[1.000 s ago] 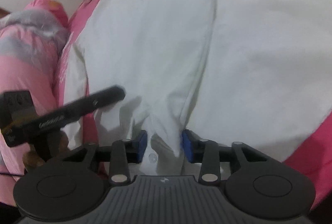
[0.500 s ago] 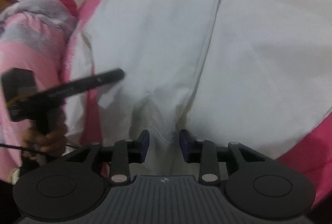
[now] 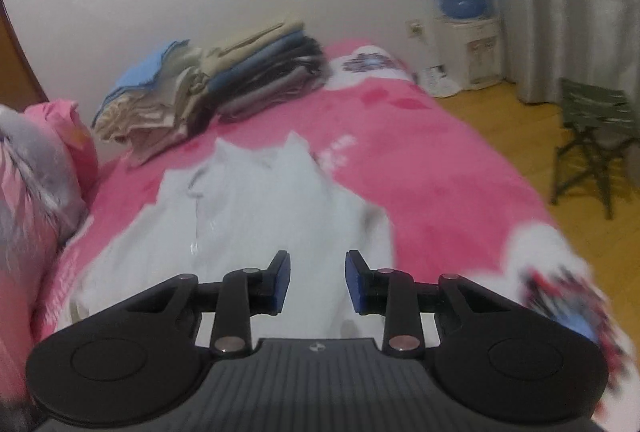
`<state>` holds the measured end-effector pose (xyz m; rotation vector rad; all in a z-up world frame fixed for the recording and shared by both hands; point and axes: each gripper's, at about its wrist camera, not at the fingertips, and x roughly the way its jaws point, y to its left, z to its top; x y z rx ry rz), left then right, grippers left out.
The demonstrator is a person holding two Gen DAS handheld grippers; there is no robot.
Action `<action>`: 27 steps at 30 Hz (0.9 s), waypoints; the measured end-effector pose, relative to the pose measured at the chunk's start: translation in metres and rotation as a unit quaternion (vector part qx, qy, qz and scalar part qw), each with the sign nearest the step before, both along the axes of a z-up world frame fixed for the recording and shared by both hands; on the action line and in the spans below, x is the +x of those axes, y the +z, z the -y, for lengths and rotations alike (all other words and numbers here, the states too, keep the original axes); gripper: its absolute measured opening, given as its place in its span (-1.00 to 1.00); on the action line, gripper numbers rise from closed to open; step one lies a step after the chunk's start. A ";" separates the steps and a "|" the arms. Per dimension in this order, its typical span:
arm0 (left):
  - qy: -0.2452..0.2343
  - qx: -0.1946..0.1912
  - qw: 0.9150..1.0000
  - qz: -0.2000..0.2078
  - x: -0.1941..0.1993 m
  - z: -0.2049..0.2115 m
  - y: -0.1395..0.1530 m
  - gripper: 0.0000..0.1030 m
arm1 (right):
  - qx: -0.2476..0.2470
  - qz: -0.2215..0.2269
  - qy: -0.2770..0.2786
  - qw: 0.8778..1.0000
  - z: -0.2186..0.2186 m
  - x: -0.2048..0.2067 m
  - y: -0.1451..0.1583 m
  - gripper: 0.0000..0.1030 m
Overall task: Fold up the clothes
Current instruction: 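Lay the sleeve across the shirt front and open the right gripper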
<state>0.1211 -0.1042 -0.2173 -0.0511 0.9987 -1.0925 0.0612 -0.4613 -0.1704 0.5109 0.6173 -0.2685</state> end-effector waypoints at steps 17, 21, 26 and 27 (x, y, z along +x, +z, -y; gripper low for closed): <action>-0.014 0.002 0.999 -0.034 0.003 -0.008 -0.030 -0.38 | 0.082 -0.043 0.037 0.995 0.032 0.233 -0.086 -0.81; -0.016 -0.007 0.999 -0.046 0.004 -0.013 -0.033 -0.38 | 0.129 0.001 0.037 0.991 0.059 0.232 -0.069 -0.68; -0.017 -0.017 0.998 -0.063 0.006 -0.022 -0.036 -0.38 | 0.120 0.028 0.013 0.992 0.102 0.198 -0.031 -0.68; -0.017 -0.018 0.998 -0.065 0.006 -0.023 -0.037 -0.38 | 0.110 0.009 0.018 0.994 0.106 0.196 -0.028 -0.68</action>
